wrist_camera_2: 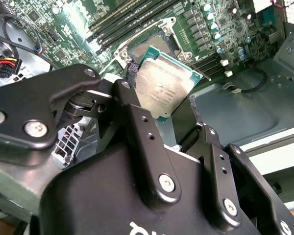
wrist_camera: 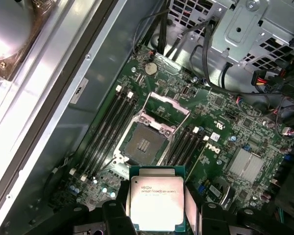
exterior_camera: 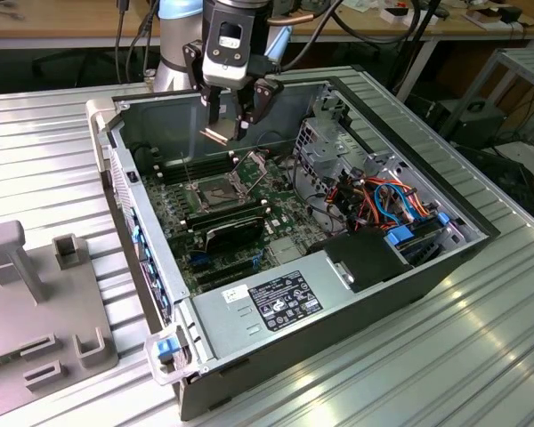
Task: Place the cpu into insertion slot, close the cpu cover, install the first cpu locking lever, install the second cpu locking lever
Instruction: 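Place the cpu into insertion slot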
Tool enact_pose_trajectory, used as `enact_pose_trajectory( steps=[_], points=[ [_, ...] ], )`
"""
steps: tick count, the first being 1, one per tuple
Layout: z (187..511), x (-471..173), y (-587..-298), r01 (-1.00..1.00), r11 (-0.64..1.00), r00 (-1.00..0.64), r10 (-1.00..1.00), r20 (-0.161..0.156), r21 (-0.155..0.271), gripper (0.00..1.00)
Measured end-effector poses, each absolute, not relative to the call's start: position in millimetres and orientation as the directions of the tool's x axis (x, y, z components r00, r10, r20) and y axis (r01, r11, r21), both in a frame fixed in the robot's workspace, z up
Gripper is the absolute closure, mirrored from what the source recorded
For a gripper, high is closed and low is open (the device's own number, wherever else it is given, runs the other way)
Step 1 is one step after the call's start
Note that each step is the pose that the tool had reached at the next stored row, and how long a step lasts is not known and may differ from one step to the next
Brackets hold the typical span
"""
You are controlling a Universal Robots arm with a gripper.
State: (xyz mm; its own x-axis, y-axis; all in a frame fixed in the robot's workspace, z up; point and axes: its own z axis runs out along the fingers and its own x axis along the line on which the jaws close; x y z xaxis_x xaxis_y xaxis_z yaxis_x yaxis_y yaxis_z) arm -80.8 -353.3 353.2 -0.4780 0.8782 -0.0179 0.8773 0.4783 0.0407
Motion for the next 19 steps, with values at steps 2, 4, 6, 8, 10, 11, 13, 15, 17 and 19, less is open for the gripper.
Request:
enact_pose_trajectory(
  steps=[2,4,6,8,10,11,13,15,17,19],
  points=[
    [353.1,-80.8,-353.0,0.877,0.478,-0.478,0.878,-0.018,0.041,0.47],
    [353.1,-80.9,-352.7,0.877,0.478,-0.478,0.878,-0.018,0.041,0.47],
    [353.1,-80.8,-352.7,0.877,0.478,-0.478,0.878,-0.018,0.041,0.47],
    [353.1,-80.8,-352.7,0.877,0.478,-0.478,0.878,-0.018,0.041,0.47],
    [353.1,-80.8,-352.7,0.877,0.478,-0.478,0.878,-0.018,0.041,0.47],
    [353.1,-80.9,-352.7,0.877,0.478,-0.478,0.878,-0.018,0.041,0.47],
    [353.1,-80.9,-352.6,0.877,0.478,-0.478,0.878,-0.018,0.041,0.47],
    [353.0,-80.8,-352.6,0.88,0.472,-0.472,0.881,-0.018,0.041,0.47],
    [352.9,-80.8,-352.6,0.893,0.447,-0.447,0.894,-0.018,0.041,0.47],
    [352.6,-80.8,-352.6,0.914,0.404,-0.404,0.915,-0.018,0.041,0.47]
  ],
)
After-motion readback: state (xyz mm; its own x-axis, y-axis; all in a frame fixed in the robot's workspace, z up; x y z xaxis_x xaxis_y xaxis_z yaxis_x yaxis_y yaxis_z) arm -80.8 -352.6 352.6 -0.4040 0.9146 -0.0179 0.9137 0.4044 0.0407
